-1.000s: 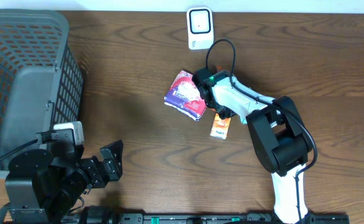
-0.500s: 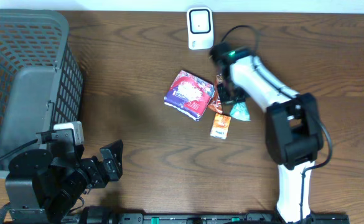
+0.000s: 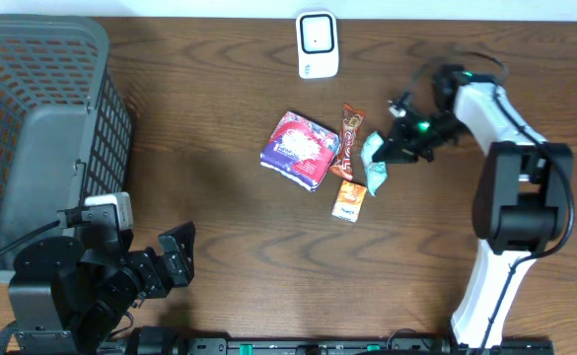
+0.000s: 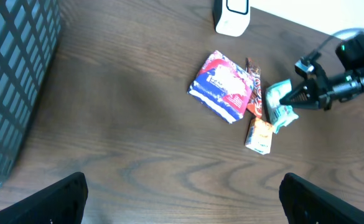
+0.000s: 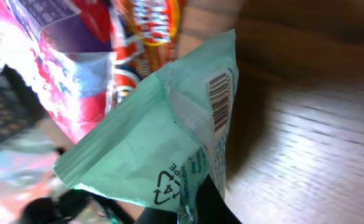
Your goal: Scan the item barcode
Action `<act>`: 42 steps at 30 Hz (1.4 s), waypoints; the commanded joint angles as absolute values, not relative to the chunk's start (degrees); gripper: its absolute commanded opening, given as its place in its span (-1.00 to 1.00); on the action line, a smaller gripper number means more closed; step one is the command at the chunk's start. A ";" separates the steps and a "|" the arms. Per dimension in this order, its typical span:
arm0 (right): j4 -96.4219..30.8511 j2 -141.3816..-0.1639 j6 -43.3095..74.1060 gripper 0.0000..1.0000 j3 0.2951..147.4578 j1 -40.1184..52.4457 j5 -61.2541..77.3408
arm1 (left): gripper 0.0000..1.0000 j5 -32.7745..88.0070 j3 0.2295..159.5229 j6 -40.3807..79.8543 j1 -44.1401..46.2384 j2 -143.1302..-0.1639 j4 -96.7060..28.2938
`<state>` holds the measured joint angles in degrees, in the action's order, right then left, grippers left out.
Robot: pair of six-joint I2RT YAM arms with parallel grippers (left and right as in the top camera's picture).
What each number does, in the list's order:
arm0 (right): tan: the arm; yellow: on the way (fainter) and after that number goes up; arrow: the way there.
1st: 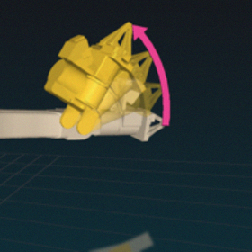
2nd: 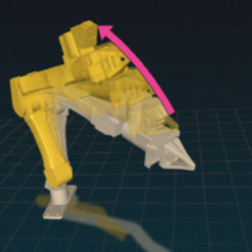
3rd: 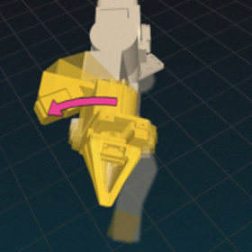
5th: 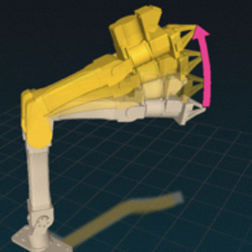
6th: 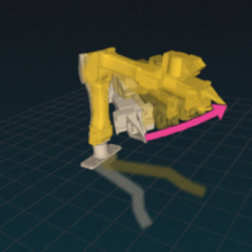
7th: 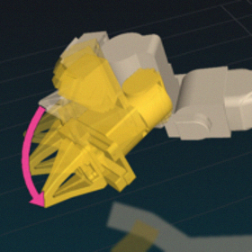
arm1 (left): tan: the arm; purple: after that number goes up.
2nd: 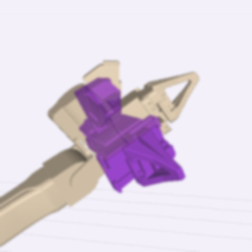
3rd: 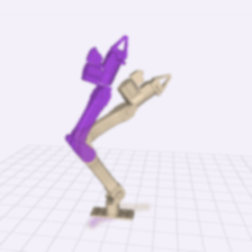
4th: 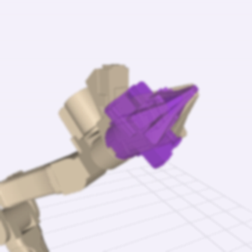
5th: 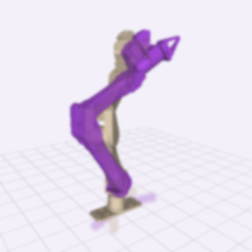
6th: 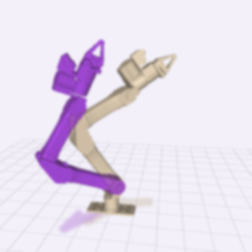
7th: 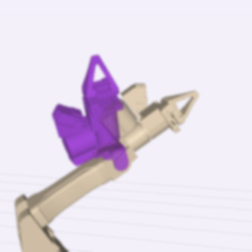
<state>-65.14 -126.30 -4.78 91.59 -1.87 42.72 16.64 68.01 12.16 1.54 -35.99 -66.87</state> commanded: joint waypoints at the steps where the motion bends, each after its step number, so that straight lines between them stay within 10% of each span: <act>1: -63.35 -126.98 -7.81 -0.98 87.18 -5.41 51.66 | 0.95 17.50 68.86 12.08 1.30 -36.05 -66.87; 14: -73.82 -126.85 -4.43 -0.46 94.08 -14.15 37.43 | 0.96 17.50 68.86 12.08 1.30 -36.05 -66.85; 21: -76.31 -126.85 -6.09 0.15 95.57 -10.37 35.81 | 0.95 17.50 68.86 12.08 1.30 -36.05 -66.87; 29: -72.29 -126.87 1.91 0.20 93.54 -6.09 24.71 | 0.95 17.50 68.86 12.08 1.30 -36.05 -66.87; 32: -70.50 -126.87 1.98 -0.04 91.44 -4.99 24.73 | 0.96 17.50 68.86 12.08 1.30 -36.05 -66.87; 35: -68.23 -126.87 3.62 -0.95 89.06 -4.05 24.93 | 0.95 17.50 68.86 12.08 1.30 -36.05 -66.87; 42: -64.99 -126.87 7.09 -0.98 88.49 -2.02 29.61 | 0.96 17.50 68.86 12.08 1.30 -36.05 -66.87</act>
<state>-66.37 -125.93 4.29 89.10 -3.51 28.05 16.64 68.01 12.16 1.54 -35.99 -66.87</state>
